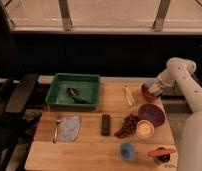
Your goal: Wipe red bowl with sponge
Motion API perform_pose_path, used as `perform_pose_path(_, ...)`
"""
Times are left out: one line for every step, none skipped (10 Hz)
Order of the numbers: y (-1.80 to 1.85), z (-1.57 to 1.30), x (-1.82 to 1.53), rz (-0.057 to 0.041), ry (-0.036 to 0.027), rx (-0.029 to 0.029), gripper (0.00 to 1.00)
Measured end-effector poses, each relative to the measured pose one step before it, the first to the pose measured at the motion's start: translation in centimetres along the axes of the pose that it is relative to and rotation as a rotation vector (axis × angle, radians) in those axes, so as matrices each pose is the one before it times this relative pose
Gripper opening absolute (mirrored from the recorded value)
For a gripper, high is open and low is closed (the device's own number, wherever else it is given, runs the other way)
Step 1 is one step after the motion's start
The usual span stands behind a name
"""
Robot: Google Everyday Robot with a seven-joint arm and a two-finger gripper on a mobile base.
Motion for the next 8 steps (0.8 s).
perform_pose_path(-0.414,0.128,0.259,0.00805,0.00904,0.00431,0.00)
perform_pose_path(-0.528,0.237,0.081,0.00447,0.01084,0.00549,0.00)
perform_pose_path(-0.206,0.239,-0.845,-0.00898,-0.00419,0.00344,0.00)
perform_pose_path(0.176,0.141,-0.545,-0.00740,-0.00603,-0.00113,0.00)
perform_pose_path(0.250,0.022,-0.556,-0.00708,-0.01098,-0.00012,0.00)
perform_pose_path(0.626,-0.044,-0.836,-0.01167,-0.02040,-0.00512,0.00)
perform_pose_path(0.961,0.064,-1.010,-0.01715,-0.02122,-0.01379,0.00)
perform_pose_path(0.712,0.146,-0.632,-0.01273,-0.01270,-0.01437,0.00)
